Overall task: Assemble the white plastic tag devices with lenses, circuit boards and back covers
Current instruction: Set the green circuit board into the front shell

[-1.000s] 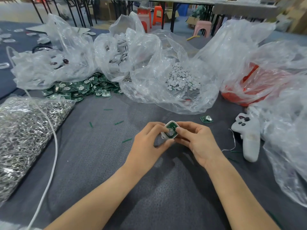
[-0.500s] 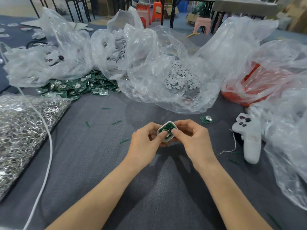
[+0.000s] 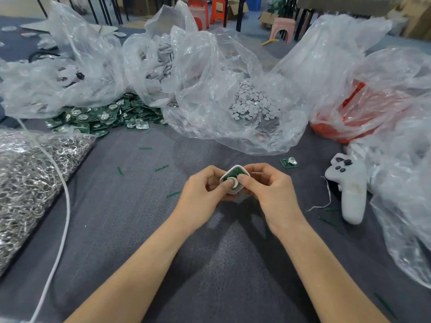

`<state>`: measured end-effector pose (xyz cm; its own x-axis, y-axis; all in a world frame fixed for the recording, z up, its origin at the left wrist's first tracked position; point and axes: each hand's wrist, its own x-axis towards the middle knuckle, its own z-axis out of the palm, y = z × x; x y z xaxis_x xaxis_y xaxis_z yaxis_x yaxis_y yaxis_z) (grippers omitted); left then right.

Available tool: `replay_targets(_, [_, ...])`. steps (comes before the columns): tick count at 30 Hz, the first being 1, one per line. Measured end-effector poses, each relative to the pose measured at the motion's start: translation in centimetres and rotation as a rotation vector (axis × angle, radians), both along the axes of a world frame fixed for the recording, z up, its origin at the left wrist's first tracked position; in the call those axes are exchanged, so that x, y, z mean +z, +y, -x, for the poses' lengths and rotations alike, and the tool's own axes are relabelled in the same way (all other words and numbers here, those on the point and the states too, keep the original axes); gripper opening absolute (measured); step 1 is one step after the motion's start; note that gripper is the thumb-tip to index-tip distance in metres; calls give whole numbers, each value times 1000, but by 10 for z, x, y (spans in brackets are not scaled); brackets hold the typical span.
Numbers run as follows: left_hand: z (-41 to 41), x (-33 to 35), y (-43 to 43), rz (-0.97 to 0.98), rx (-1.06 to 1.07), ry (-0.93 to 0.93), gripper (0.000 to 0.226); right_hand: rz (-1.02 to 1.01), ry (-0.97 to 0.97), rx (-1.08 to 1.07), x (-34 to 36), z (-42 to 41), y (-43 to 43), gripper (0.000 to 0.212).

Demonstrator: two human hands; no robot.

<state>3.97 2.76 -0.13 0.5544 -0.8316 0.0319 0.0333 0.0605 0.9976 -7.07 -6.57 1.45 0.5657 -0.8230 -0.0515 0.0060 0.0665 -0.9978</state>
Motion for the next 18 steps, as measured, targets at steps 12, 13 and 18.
replay_targets(12, [2, 0, 0, -22, -23, -60, 2, -26, -24, 30, 1, 1, -1, 16])
replay_targets(13, [2, 0, 0, -28, -18, -73, 2, -30, -18, 34, 1, 1, -1, 17])
replay_targets(18, [3, -3, 1, -63, -26, -177, 2, 26, 67, 63, 3, 2, -1, 5])
